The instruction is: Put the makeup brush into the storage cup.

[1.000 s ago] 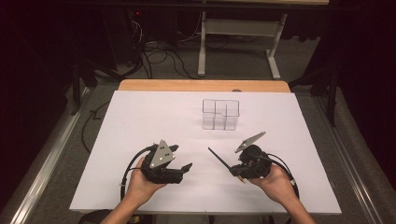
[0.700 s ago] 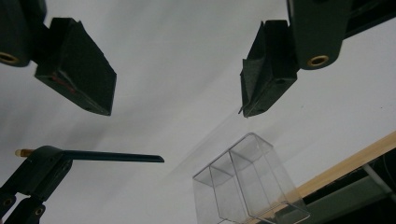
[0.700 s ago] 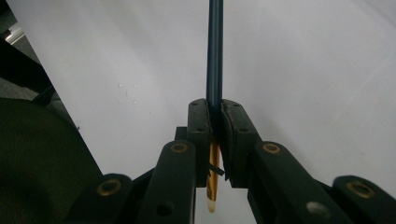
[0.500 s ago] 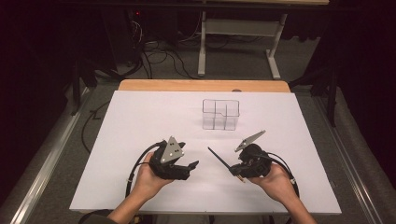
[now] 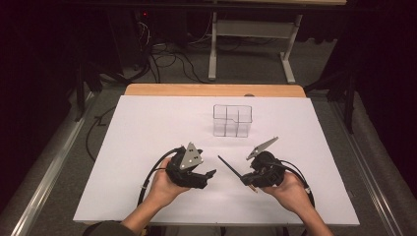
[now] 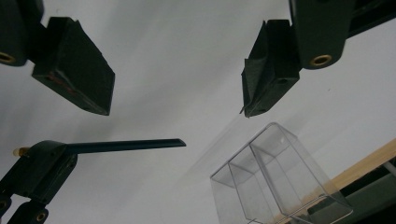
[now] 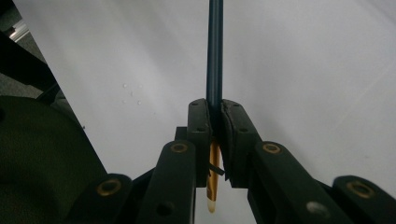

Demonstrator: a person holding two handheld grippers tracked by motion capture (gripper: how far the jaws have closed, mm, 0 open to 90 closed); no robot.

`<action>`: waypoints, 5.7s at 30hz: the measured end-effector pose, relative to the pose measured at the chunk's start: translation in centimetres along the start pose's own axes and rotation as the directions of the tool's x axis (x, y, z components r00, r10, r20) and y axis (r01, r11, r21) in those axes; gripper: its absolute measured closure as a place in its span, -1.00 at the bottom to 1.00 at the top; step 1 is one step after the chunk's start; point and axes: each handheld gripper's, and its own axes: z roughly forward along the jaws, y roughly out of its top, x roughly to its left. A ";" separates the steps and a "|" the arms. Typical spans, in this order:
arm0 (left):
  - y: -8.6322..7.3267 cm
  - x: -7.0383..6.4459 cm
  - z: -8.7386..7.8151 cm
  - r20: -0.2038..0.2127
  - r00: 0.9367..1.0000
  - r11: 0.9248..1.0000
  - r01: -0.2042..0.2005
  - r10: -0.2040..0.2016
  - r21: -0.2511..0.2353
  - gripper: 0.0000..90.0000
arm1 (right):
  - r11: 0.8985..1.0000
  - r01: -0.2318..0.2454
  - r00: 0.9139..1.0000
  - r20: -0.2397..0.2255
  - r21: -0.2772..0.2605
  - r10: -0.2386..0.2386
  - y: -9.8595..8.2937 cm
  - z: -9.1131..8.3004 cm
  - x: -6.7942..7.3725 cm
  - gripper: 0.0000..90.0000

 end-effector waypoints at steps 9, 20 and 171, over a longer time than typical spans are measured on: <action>0.2 -0.6 0.9 0.013 0.999 0.999 -0.032 0.032 0.001 -0.42 | 1.000 0.007 1.000 -0.005 0.005 -0.007 0.2 0.2 0.3 0.90; 0.2 -1.0 1.2 0.014 0.998 0.998 -0.057 0.057 0.006 -0.43 | 0.999 0.018 1.000 -0.022 0.032 -0.017 0.8 0.7 0.7 0.90; 0.3 -2.0 1.3 0.101 0.975 0.969 -0.209 0.197 0.131 0.56 | 0.994 0.033 0.982 -0.184 -0.103 -0.052 3.4 -0.4 1.0 0.87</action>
